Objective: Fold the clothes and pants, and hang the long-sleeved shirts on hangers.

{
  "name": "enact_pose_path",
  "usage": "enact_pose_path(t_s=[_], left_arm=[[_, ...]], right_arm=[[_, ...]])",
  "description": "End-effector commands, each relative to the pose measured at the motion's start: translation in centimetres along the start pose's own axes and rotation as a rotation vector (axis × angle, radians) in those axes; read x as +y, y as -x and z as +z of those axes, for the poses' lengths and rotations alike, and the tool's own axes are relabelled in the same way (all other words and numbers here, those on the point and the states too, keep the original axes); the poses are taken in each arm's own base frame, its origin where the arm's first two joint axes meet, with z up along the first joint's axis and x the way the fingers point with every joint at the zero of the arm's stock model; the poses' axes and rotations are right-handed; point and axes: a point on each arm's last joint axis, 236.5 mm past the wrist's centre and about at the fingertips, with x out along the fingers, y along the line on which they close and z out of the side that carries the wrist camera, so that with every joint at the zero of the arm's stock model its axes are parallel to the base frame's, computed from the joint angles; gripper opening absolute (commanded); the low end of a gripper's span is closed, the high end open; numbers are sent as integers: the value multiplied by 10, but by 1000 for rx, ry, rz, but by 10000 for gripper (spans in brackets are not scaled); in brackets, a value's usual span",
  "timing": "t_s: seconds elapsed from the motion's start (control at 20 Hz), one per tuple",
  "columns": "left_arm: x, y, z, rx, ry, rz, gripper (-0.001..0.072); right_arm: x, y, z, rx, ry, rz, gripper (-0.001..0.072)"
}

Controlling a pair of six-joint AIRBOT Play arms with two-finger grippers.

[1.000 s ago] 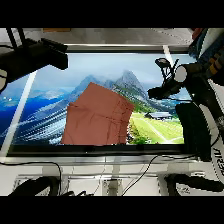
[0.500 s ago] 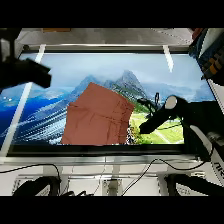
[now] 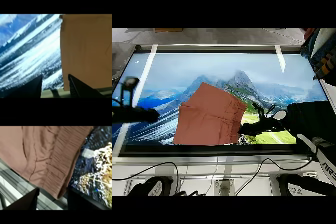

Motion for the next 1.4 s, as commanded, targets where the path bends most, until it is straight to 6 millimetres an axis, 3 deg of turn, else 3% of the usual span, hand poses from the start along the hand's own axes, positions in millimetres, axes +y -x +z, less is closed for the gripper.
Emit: enact_pose_path(t_s=[0.0, 0.2, 0.6, 0.7, 0.8, 0.95, 1.05, 1.2, 1.3, 1.35], left_arm=[[-5, -40, -56, 159, 64, -57, 379], [-3, -59, -63, 212, 83, -74, 379], [4, -91, -74, 290, 115, -92, 380], [5, -97, -77, 304, 120, -96, 379], [6, -102, -81, 323, 135, -104, 379], [16, -103, -92, 357, 193, -109, 378], [20, -101, -99, 366, 266, -148, 378], [5, -101, -92, 323, 359, -326, 385], [-6, -106, -92, 336, 412, -417, 515], [-10, -111, -99, 369, 411, -446, 515]], right_arm=[[-9, -15, -15, 77, -106, 19, 382], [-15, -28, -28, 153, -170, 42, 381], [-12, -32, -25, 146, -203, 69, 358], [-7, -35, -27, 150, -198, 74, 252], [-4, -42, -30, 154, -164, 59, 233], [0, -52, -33, 150, -128, 36, 18], [0, -52, -33, 149, -102, 37, 20], [0, -52, -33, 148, -101, 36, 20], [0, -52, -33, 148, -101, 36, 20], [0, -52, -33, 148, -101, 36, 20]])
